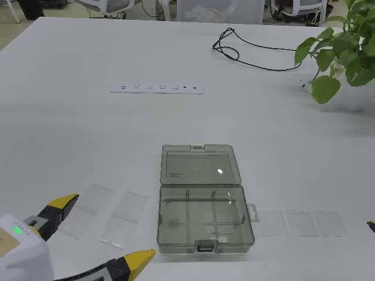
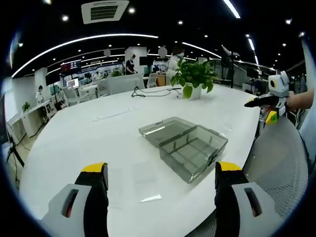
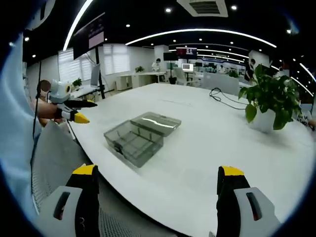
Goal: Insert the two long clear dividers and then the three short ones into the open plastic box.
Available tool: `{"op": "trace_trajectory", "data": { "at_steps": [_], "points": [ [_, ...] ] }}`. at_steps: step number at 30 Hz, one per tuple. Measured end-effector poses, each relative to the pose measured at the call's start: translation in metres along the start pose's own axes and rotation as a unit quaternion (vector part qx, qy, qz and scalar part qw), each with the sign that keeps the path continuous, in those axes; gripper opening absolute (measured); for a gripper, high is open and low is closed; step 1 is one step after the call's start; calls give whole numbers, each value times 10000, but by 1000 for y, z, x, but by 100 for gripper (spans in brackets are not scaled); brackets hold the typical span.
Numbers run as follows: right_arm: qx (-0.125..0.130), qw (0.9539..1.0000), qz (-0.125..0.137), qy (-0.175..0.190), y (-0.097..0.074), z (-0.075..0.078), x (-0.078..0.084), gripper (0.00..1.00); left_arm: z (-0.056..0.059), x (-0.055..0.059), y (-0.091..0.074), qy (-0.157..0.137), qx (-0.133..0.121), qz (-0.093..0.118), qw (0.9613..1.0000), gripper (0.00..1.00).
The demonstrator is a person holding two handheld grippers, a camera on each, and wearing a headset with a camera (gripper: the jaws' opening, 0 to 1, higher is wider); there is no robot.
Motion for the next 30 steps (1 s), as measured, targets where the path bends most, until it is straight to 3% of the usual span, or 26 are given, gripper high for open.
{"op": "trace_trajectory", "data": {
  "at_steps": [30],
  "points": [
    [10,10000,-52,58,4,-5,2,100,1,15,1,-268,49,-91,9996,86]
  ]
}}
Point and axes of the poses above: the centre of the closed fingertips' face, and the gripper's own axes: y roughly forward along the fingers, z roughly to its right, x roughly out of its underside, the point moved 2 cm from there along -y, roughly backward along the fingers, and after that the axes turned 15 degrees about x, right-handed, at the moved point
